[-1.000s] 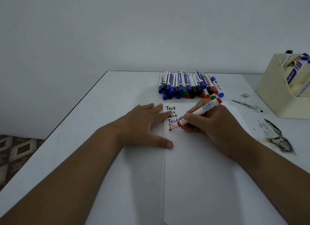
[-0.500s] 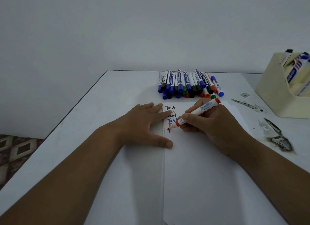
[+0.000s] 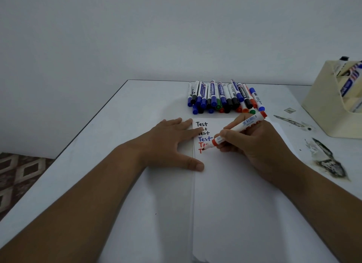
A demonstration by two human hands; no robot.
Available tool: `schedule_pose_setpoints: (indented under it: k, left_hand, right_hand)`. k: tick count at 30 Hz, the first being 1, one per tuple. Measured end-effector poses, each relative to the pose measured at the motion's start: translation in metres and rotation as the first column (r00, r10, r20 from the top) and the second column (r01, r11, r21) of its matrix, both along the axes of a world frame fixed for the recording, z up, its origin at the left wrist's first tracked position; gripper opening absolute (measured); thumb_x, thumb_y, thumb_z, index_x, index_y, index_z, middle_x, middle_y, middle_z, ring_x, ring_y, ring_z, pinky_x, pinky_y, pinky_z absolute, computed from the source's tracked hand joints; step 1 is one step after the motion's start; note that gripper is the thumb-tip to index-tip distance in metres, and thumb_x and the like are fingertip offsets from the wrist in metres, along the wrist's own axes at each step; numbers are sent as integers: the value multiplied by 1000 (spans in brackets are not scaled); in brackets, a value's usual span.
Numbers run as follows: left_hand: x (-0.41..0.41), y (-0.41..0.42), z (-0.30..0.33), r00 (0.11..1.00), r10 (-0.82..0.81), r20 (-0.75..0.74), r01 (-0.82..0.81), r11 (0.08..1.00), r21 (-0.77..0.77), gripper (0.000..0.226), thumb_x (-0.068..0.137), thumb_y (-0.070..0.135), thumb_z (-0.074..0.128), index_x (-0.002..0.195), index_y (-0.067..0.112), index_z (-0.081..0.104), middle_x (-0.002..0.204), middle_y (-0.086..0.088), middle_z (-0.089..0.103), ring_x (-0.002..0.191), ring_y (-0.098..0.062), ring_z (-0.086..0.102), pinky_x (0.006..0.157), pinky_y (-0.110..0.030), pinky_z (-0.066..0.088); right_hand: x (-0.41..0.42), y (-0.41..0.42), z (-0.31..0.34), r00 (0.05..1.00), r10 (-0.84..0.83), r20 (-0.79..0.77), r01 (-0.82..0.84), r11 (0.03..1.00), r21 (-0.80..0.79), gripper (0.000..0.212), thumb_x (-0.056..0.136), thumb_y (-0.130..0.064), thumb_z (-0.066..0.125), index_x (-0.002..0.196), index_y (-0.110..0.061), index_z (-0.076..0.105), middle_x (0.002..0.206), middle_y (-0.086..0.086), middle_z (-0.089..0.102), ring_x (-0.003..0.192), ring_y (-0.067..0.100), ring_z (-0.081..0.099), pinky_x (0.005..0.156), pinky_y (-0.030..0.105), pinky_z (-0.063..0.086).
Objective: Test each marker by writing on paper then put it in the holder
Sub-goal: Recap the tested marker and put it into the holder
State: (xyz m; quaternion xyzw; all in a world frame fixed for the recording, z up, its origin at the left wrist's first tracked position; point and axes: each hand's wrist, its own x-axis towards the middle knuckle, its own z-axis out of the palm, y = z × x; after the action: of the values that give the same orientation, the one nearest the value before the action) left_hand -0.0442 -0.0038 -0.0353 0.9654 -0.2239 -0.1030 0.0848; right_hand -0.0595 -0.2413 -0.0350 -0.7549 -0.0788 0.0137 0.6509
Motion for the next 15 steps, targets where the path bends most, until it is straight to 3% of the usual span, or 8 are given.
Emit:
schedule_pose_setpoints:
  k: [4, 15]
  left_hand:
    - [-2, -1, 2, 1000, 0, -4, 0, 1000, -3, 107, 63, 94, 49, 154, 54, 7, 166, 17, -1, 152, -6, -5, 124, -35, -1]
    - [-2, -2, 2, 1000, 2, 4, -2, 1000, 6, 107, 64, 93, 48, 154, 53, 8, 166, 16, 0, 152, -7, -4, 122, -31, -2]
  right_hand:
    - [0, 2, 0, 1000, 12, 0, -12, 999, -50, 8, 88, -14, 73, 89, -12, 65, 77, 2, 77, 72, 22, 77, 63, 25, 61]
    - [0, 2, 0, 1000, -1, 20, 3, 997, -83, 8, 88, -17, 73, 90, -13, 67, 82, 7, 78, 75, 25, 77, 72, 35, 63]
